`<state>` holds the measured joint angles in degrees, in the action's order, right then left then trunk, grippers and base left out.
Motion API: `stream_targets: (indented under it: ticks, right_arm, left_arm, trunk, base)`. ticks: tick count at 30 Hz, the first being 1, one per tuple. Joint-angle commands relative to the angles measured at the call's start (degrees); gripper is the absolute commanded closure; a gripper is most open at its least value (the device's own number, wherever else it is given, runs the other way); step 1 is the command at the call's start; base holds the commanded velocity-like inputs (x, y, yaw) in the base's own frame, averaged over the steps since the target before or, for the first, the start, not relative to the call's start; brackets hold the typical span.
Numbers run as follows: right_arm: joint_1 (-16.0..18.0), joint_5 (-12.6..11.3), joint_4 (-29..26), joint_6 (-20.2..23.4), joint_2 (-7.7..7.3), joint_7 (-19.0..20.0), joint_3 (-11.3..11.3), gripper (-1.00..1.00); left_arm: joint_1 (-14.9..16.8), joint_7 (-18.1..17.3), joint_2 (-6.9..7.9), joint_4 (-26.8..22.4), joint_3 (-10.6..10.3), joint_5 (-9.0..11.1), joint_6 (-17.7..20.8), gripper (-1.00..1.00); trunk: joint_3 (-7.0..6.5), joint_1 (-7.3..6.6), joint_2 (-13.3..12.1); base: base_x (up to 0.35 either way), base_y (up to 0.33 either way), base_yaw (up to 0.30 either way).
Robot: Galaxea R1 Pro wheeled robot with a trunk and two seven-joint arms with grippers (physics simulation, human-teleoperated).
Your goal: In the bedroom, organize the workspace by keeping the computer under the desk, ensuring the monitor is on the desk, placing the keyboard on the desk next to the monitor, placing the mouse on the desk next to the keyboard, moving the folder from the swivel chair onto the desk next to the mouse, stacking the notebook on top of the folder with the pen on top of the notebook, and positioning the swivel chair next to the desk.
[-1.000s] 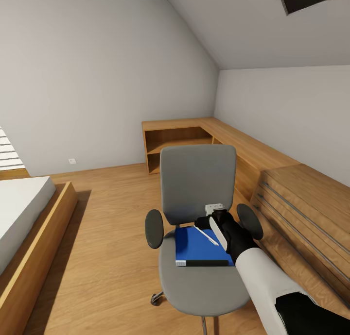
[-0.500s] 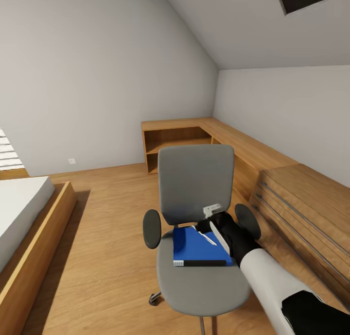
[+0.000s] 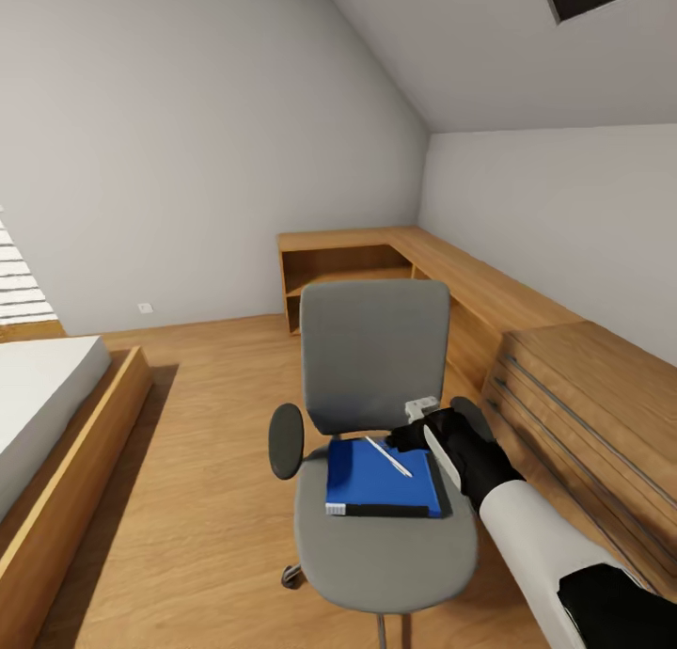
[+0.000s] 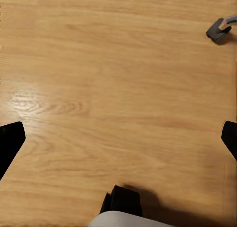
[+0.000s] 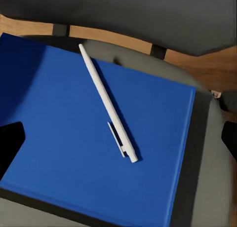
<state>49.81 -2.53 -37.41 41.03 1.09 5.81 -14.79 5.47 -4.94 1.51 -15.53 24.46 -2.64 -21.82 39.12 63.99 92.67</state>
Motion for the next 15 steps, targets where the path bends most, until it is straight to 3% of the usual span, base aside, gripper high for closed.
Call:
stream_targets:
  ticks: [1, 15]
  right_arm:
    - [0.02, -0.35, -0.05, 0.28, -0.01, 0.03, 0.03, -1.00]
    - [0.02, -0.45, 0.06, 0.36, 0.27, 0.17, -0.02, -1.00]
  left_arm:
    - [0.05, -0.42, -0.02, 0.06, 0.50, -0.27, -0.18, -1.00]
    - [0.07, -0.42, -0.01, 0.06, 0.50, -0.26, -0.15, -1.00]
  trunk:
    - [0.11, 0.00, 0.02]
    - [0.98, 0.00, 0.02]
  base:
    - [0.000, -0.043, 0.212]
    - [0.000, -0.006, 0.211]
